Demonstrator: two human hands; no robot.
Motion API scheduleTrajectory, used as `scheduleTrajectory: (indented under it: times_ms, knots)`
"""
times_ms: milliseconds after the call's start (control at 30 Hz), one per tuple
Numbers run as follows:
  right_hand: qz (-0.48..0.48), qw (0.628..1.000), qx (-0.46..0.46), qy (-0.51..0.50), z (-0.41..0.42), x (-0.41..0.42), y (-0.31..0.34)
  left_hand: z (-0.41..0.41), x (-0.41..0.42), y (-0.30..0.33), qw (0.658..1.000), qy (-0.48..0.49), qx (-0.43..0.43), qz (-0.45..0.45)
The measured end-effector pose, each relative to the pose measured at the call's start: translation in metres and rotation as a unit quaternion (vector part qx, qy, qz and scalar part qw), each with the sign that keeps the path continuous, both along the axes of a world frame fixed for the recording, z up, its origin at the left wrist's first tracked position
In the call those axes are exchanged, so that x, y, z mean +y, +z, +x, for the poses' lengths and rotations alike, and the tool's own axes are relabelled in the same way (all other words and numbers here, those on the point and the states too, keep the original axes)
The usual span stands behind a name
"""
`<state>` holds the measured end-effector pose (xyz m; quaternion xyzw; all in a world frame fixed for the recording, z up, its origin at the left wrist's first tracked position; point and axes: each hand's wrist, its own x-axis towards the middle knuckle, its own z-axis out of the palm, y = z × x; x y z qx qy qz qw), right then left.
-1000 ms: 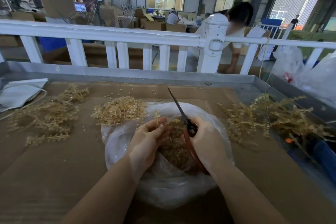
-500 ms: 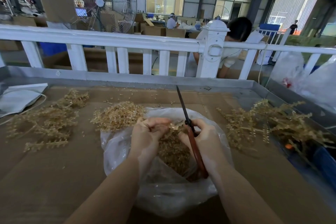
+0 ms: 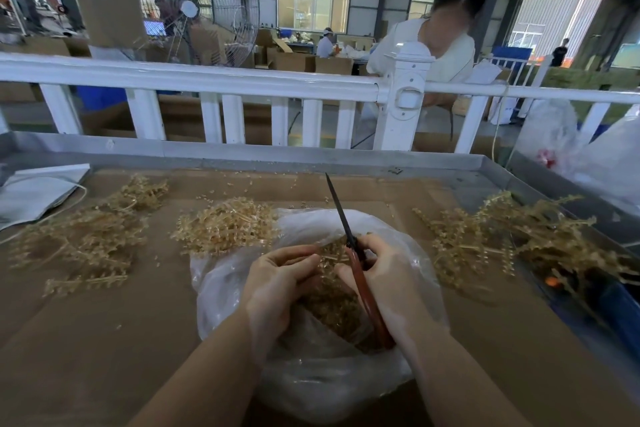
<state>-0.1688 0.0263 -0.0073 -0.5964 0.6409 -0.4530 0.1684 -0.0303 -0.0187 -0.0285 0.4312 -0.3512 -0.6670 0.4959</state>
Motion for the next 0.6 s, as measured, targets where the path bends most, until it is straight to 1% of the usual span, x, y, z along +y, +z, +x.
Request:
scheduleTrajectory:
  times_ms: [167,333,400,500,600]
  knots:
    - [0.005,1.000,0.000,0.020,0.000,0.000,-0.001,-0.002,-0.001,0.002,0.999,0.005,0.039,0.023]
    - [-0.012,0.999,0.021,0.044,0.001,0.004,0.000,-0.001,-0.001,0.003,0.999,-0.010,0.036,0.035]
    - [-0.005,0.999,0.028,0.046,0.000,0.005,0.000,0.000,0.001,0.006,0.999,-0.016,0.032,0.020]
    - [0.006,0.998,0.035,0.050,-0.001,0.008,-0.002,0.001,0.000,0.011,1.000,0.021,0.010,-0.016]
    - [0.015,0.998,0.027,0.055,-0.001,0.012,-0.002,0.004,-0.004,0.019,0.997,0.051,0.036,-0.047]
